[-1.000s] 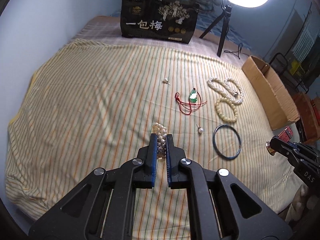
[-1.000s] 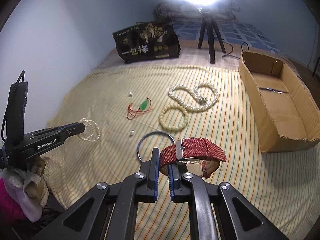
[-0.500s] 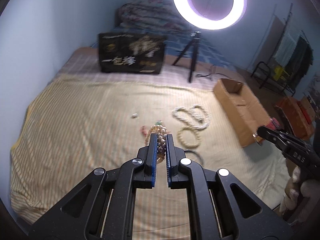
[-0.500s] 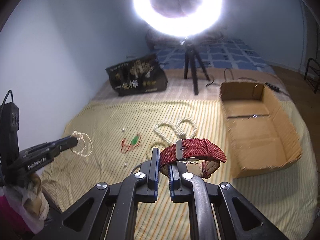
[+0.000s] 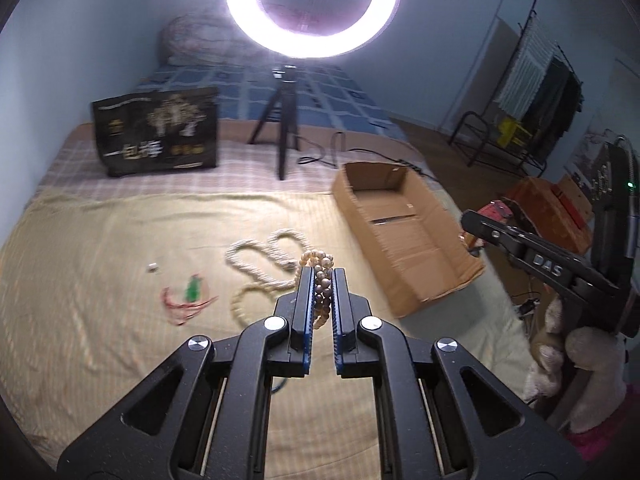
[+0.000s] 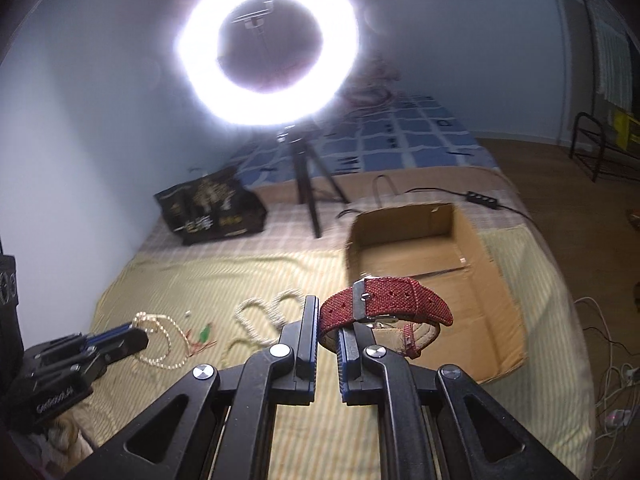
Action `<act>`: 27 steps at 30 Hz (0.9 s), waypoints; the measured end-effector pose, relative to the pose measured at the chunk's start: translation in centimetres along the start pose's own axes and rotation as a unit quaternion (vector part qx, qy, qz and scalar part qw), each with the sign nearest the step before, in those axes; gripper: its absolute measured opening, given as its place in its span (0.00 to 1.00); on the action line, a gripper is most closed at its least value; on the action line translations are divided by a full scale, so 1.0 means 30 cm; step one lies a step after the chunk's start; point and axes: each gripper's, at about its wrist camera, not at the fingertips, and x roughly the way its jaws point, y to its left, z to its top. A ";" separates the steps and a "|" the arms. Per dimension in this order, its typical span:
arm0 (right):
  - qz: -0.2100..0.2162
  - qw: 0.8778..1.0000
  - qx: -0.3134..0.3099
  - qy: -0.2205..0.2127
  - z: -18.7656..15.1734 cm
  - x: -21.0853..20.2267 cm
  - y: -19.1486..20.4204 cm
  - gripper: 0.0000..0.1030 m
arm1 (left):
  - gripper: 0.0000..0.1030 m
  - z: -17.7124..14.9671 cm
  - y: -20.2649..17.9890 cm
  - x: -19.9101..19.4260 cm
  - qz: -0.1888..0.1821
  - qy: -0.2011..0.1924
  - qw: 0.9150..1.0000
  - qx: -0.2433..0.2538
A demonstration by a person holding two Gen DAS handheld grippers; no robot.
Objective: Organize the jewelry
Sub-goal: 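Carry the watch with the right tool into the cardboard box while the left tool drops the pearls there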
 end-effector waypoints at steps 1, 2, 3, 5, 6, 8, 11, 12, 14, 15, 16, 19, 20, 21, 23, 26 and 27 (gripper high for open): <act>-0.005 1.000 0.002 0.000 0.010 0.007 -0.017 0.05 | 0.05 0.007 -0.018 0.012 -0.005 0.001 1.000 0.001; -0.008 1.000 0.003 0.000 0.019 0.015 -0.032 0.05 | 0.05 0.015 -0.037 0.029 -0.011 0.003 1.000 0.002; -0.011 1.000 0.004 0.001 0.021 0.017 -0.047 0.05 | 0.05 0.020 -0.051 0.039 -0.016 0.004 1.000 0.001; -0.016 1.000 0.007 0.006 0.034 0.041 -0.075 0.05 | 0.05 0.035 -0.094 0.074 -0.029 0.007 1.000 0.004; -0.017 1.000 0.009 0.008 0.037 0.049 -0.085 0.05 | 0.05 0.040 -0.113 0.091 -0.037 0.010 0.999 0.004; -0.021 1.000 0.013 0.014 0.044 0.071 -0.112 0.05 | 0.05 0.050 -0.150 0.126 -0.051 0.016 0.999 0.006; -0.028 0.999 0.020 0.021 0.050 0.092 -0.157 0.05 | 0.05 0.061 -0.200 0.179 -0.072 0.026 0.997 0.008; -0.029 0.999 0.025 0.023 0.051 0.096 -0.174 0.05 | 0.05 0.065 -0.218 0.201 -0.079 0.030 0.996 0.007; -0.029 0.999 0.036 0.029 0.052 0.112 -0.216 0.05 | 0.05 0.067 -0.247 0.230 -0.089 0.033 0.995 0.008; -0.031 0.998 0.039 0.032 0.052 0.118 -0.234 0.05 | 0.05 0.068 -0.266 0.249 -0.096 0.036 0.995 0.010; -0.034 0.998 0.043 0.035 0.050 0.126 -0.252 0.05 | 0.05 0.068 -0.281 0.265 -0.104 0.039 0.994 0.012; -0.035 0.997 0.059 0.045 0.042 0.151 -0.299 0.05 | 0.05 0.063 -0.330 0.309 -0.122 0.048 0.991 0.019; -0.036 0.996 0.065 0.047 0.039 0.158 -0.315 0.05 | 0.05 0.060 -0.345 0.318 -0.122 0.049 0.991 0.022; -0.036 0.996 0.070 0.048 0.040 0.162 -0.328 0.05 | 0.05 0.054 -0.361 0.335 -0.122 0.052 0.991 0.024; -0.037 0.995 0.080 0.051 0.038 0.171 -0.354 0.05 | 0.05 0.045 -0.377 0.362 -0.122 0.059 0.990 0.025; -0.035 0.994 0.089 0.054 0.036 0.182 -0.376 0.07 | 0.05 0.030 -0.393 0.396 -0.117 0.068 0.990 0.031; -0.034 0.994 0.091 0.055 0.035 0.185 -0.379 0.11 | 0.05 0.025 -0.396 0.405 -0.115 0.070 0.990 0.034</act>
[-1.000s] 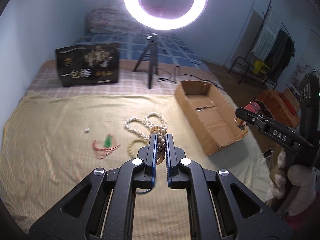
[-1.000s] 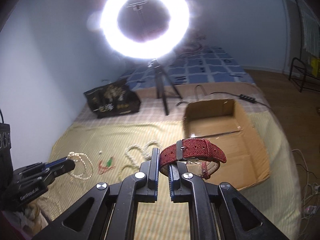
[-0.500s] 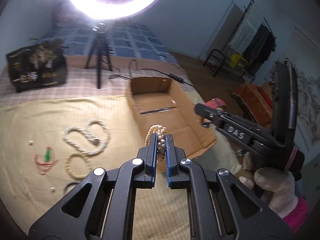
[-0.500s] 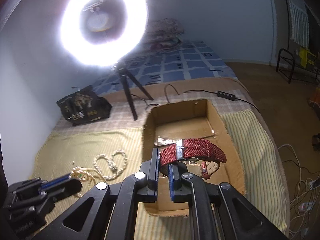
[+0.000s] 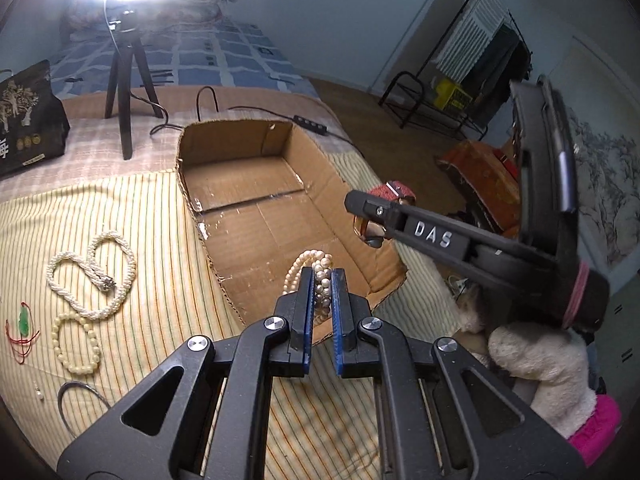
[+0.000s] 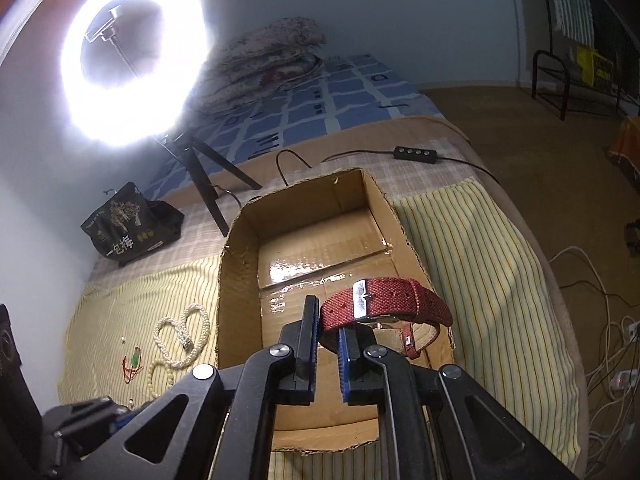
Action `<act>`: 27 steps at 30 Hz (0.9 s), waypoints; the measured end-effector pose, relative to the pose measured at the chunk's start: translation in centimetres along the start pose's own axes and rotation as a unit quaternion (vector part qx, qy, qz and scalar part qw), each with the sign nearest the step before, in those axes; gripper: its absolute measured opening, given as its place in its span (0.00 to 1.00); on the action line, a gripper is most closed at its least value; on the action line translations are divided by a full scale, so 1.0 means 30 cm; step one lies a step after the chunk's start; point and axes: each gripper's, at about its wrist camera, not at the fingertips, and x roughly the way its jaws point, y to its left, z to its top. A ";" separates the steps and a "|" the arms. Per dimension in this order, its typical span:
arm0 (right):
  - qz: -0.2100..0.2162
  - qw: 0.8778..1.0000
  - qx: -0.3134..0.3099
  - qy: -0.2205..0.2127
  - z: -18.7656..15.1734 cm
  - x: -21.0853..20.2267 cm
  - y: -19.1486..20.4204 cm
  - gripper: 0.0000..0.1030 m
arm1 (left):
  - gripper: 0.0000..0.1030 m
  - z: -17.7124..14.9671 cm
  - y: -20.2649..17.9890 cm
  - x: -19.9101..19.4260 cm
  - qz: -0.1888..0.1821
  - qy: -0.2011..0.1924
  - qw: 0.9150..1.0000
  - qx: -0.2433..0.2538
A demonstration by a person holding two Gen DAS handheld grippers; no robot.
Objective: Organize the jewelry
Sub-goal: 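Carry the watch with the right tool into the cardboard box while the left tool drops the pearls there, then withdraw both open tools from the box back over the sheet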
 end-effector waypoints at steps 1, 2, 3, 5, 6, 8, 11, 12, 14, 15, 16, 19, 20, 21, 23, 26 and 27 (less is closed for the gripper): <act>-0.001 1.000 0.000 0.000 0.000 0.002 -0.002 0.13 | 0.05 -0.002 0.000 0.009 0.002 0.004 1.000 0.002; -0.005 1.000 0.000 0.002 0.001 0.005 -0.003 0.20 | 0.05 -0.002 0.002 0.016 0.004 0.007 1.000 0.002; -0.003 1.000 0.001 0.001 0.002 0.005 -0.005 0.28 | 0.05 -0.002 0.004 0.020 0.006 0.010 1.000 0.002; -0.006 1.000 0.001 -0.004 0.005 -0.003 -0.008 0.29 | 0.06 -0.002 0.010 0.025 0.007 0.014 1.000 0.003; -0.008 1.000 0.002 -0.006 0.006 -0.008 -0.008 0.29 | 0.07 0.000 0.013 0.025 0.009 0.015 1.000 0.003; -0.008 1.000 0.007 -0.011 0.009 -0.018 -0.009 0.30 | 0.16 0.000 0.021 0.025 0.012 0.017 1.000 0.002; -0.011 1.000 0.008 -0.014 0.011 -0.029 -0.011 0.31 | 0.16 -0.006 0.028 0.006 0.020 0.011 1.000 0.009; -0.012 1.000 0.007 -0.015 0.011 -0.032 -0.009 0.31 | 0.16 -0.007 0.031 -0.003 0.023 0.009 1.000 0.013; -0.016 1.000 0.005 -0.017 0.007 -0.041 -0.006 0.31 | 0.16 -0.010 0.040 -0.025 0.030 0.004 0.999 0.017; -0.017 1.000 0.006 -0.018 0.006 -0.045 -0.006 0.31 | 0.16 -0.011 0.047 -0.033 0.034 0.002 0.999 0.019; -0.016 1.000 0.006 -0.019 0.004 -0.051 -0.003 0.31 | 0.16 -0.013 0.055 -0.047 0.040 0.000 0.999 0.021; -0.013 1.000 0.002 -0.023 -0.005 -0.074 0.016 0.31 | 0.16 -0.023 0.079 -0.096 0.056 -0.007 0.998 0.030; -0.013 1.000 -0.002 -0.025 -0.009 -0.083 0.028 0.33 | 0.16 -0.027 0.091 -0.116 0.063 -0.009 0.997 0.033; -0.013 1.000 -0.007 -0.026 -0.013 -0.090 0.039 0.37 | 0.16 -0.032 0.098 -0.132 0.069 -0.011 0.997 0.035; -0.011 0.999 -0.020 -0.029 -0.024 -0.107 0.075 0.42 | 0.16 -0.040 0.125 -0.177 0.087 -0.017 0.995 0.042; -0.001 0.999 -0.039 -0.030 -0.045 -0.129 0.133 0.47 | 0.30 -0.046 0.170 -0.253 0.110 -0.026 0.993 0.045; 0.002 0.999 -0.045 -0.031 -0.051 -0.136 0.149 0.51 | 0.43 -0.047 0.186 -0.282 0.119 -0.031 0.991 0.044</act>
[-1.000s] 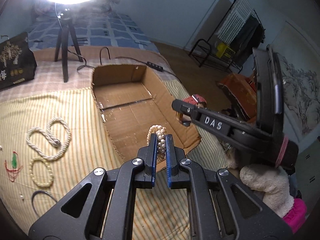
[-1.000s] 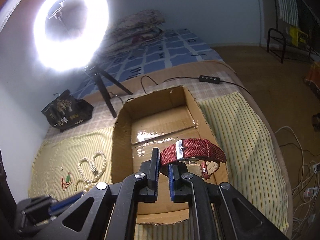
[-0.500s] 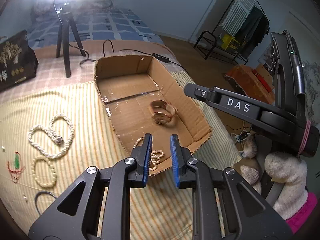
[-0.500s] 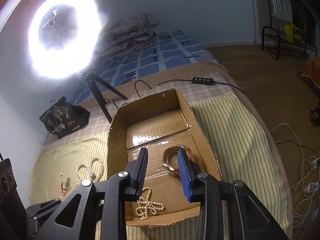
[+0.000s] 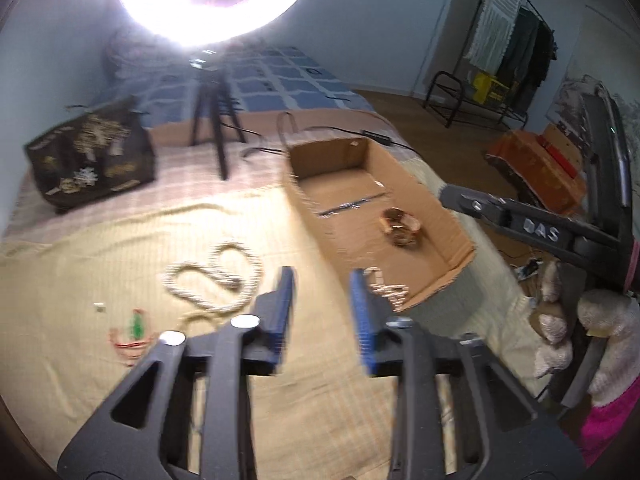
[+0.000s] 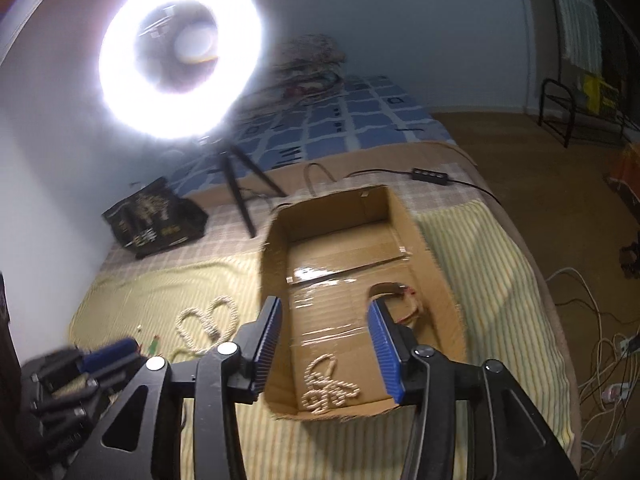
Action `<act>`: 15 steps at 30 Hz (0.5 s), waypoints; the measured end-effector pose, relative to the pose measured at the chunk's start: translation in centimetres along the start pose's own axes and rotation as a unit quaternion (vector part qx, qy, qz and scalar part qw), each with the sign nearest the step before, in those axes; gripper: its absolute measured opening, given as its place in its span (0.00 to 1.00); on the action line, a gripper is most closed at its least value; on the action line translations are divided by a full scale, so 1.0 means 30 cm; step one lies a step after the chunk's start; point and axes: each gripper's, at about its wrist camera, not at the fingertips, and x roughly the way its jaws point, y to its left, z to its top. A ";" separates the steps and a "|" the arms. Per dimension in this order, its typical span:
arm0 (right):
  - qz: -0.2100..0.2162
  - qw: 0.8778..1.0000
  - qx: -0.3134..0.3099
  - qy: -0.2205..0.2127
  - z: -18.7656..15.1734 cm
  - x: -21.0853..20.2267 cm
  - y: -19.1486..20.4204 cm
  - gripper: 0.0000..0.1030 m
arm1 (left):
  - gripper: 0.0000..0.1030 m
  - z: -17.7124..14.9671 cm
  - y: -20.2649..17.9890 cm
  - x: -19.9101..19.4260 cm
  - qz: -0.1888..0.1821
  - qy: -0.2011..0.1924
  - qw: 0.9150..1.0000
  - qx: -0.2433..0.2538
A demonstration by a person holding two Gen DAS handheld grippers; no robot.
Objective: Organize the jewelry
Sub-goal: 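Withdraw both open tools from the box back over the sheet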
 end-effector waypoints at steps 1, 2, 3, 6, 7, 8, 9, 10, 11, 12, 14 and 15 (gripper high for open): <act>0.004 1.000 -0.007 -0.001 -0.005 -0.008 0.023 0.55 | 0.51 0.001 0.017 -0.019 0.008 -0.004 1.000 0.000; 0.007 1.000 -0.015 -0.003 -0.011 -0.016 0.047 0.59 | 0.52 -0.002 0.039 -0.043 0.019 -0.009 1.000 0.001; 0.010 1.000 -0.021 -0.005 -0.016 -0.024 0.064 0.61 | 0.54 -0.002 0.059 -0.065 0.029 -0.012 1.000 0.003; 0.015 0.999 -0.041 -0.008 -0.031 -0.040 0.126 0.68 | 0.68 -0.011 0.133 -0.127 0.053 -0.016 0.998 0.002; 0.018 0.999 -0.046 -0.010 -0.038 -0.044 0.144 0.71 | 0.70 -0.015 0.154 -0.142 0.059 -0.017 0.998 0.002; 0.020 0.998 -0.051 -0.011 -0.047 -0.047 0.163 0.77 | 0.70 -0.022 0.180 -0.157 0.067 -0.017 0.998 0.001; 0.019 0.998 -0.054 -0.011 -0.054 -0.049 0.176 0.80 | 0.70 -0.030 0.208 -0.167 0.075 -0.016 0.997 -0.001; 0.017 0.998 -0.060 -0.009 -0.063 -0.047 0.195 0.80 | 0.70 -0.038 0.231 -0.176 0.080 -0.015 0.997 -0.003; 0.015 0.998 -0.065 -0.003 -0.072 -0.042 0.213 0.80 | 0.70 -0.047 0.262 -0.184 0.087 -0.014 0.996 -0.008; 0.014 0.998 -0.069 0.003 -0.079 -0.038 0.226 0.80 | 0.70 -0.055 0.286 -0.186 0.092 -0.012 0.996 -0.013; 0.017 0.997 -0.078 0.019 -0.095 -0.027 0.255 0.80 | 0.70 -0.070 0.347 -0.187 0.104 -0.003 0.994 -0.029; 0.018 0.996 -0.083 0.029 -0.103 -0.021 0.272 0.80 | 0.70 -0.078 0.385 -0.184 0.108 0.005 0.993 -0.040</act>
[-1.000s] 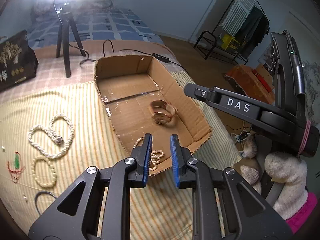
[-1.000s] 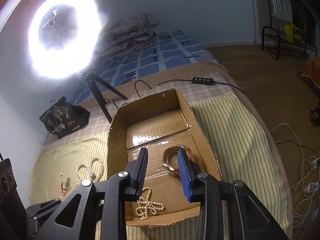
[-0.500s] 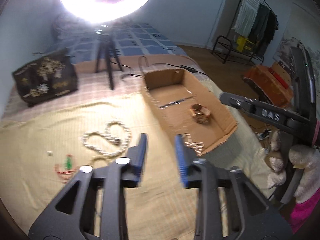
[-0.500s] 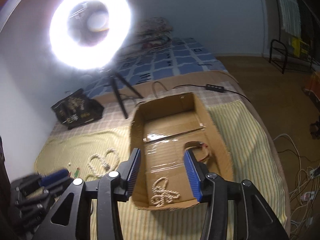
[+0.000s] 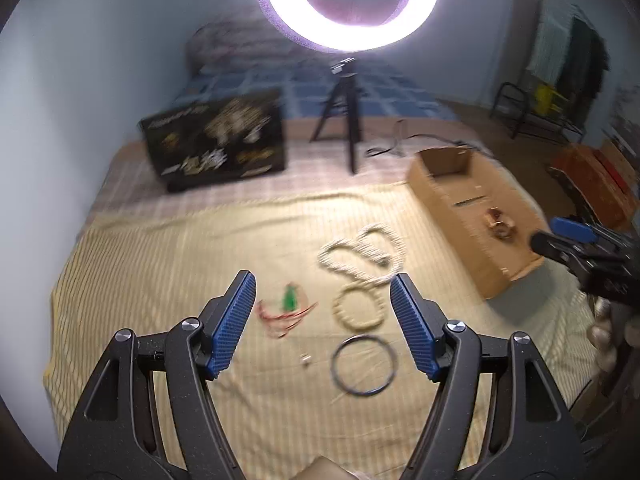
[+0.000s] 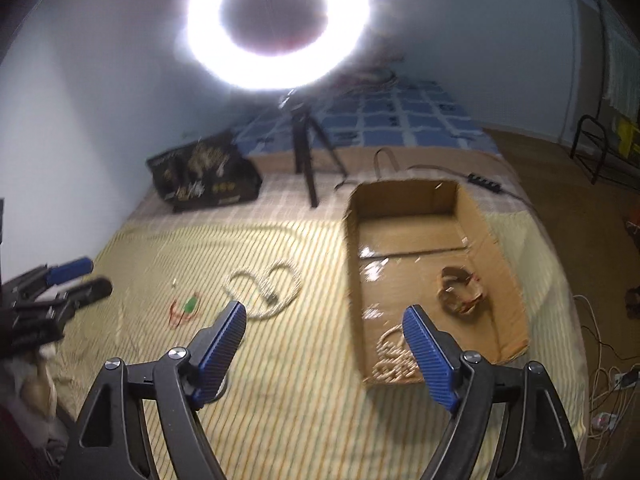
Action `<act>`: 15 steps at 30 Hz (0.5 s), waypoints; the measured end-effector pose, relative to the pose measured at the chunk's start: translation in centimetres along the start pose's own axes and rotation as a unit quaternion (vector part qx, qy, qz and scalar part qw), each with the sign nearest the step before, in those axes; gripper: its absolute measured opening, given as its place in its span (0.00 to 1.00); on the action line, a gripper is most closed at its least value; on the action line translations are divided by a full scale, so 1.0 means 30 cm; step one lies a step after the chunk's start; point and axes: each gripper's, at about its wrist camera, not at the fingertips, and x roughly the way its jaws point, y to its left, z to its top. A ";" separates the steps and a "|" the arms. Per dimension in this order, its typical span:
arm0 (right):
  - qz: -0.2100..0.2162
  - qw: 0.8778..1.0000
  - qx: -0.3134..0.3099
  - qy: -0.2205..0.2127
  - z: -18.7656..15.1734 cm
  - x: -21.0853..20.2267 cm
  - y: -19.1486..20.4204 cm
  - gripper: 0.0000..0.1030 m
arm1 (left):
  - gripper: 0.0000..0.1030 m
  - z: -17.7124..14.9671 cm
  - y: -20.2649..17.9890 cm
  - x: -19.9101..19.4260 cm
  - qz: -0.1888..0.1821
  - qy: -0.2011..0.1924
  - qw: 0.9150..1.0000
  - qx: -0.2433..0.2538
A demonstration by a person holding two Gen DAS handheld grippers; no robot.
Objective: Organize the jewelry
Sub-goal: 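Withdraw both open tools from the box back over the sheet, then grasp the cream bead bracelet with the right tool while the left tool grasps the jade pendant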
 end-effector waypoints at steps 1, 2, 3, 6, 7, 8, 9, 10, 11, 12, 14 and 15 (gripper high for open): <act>0.000 1.000 -0.007 0.010 -0.004 0.007 0.019 0.80 | 0.70 -0.006 0.024 0.007 0.004 0.006 1.000 -0.006; 0.000 1.000 -0.015 0.018 -0.008 0.013 0.037 0.82 | 0.70 -0.011 0.054 0.017 0.013 0.013 1.000 -0.016; -0.001 0.999 -0.020 0.025 -0.010 0.020 0.051 0.84 | 0.70 -0.017 0.073 0.024 0.020 0.018 0.999 -0.023; -0.006 0.999 -0.024 0.040 -0.018 0.051 0.090 0.91 | 0.70 -0.038 0.132 0.057 0.029 0.045 0.998 -0.044; 0.002 0.999 -0.020 0.047 -0.021 0.070 0.101 0.91 | 0.70 -0.043 0.149 0.075 0.027 0.057 0.997 -0.050; 0.012 0.998 -0.013 0.056 -0.026 0.093 0.112 0.91 | 0.70 -0.049 0.163 0.095 0.027 0.069 0.996 -0.058; 0.019 0.998 -0.006 0.063 -0.030 0.112 0.121 0.90 | 0.70 -0.054 0.172 0.110 0.027 0.078 0.994 -0.065; 0.023 0.997 0.002 0.070 -0.035 0.132 0.130 0.89 | 0.70 -0.063 0.186 0.131 0.021 0.091 0.993 -0.077; 0.030 0.996 0.010 0.078 -0.039 0.153 0.139 0.86 | 0.70 -0.072 0.199 0.155 0.005 0.105 0.991 -0.087; 0.039 0.995 0.017 0.086 -0.042 0.175 0.148 0.82 | 0.70 -0.077 0.204 0.168 -0.005 0.112 0.989 -0.093; 0.053 0.993 0.033 0.102 -0.048 0.217 0.161 0.76 | 0.70 -0.095 0.228 0.205 -0.018 0.123 0.986 -0.114; 0.056 0.992 0.037 0.108 -0.052 0.232 0.168 0.72 | 0.70 -0.101 0.233 0.217 -0.020 0.124 0.985 -0.121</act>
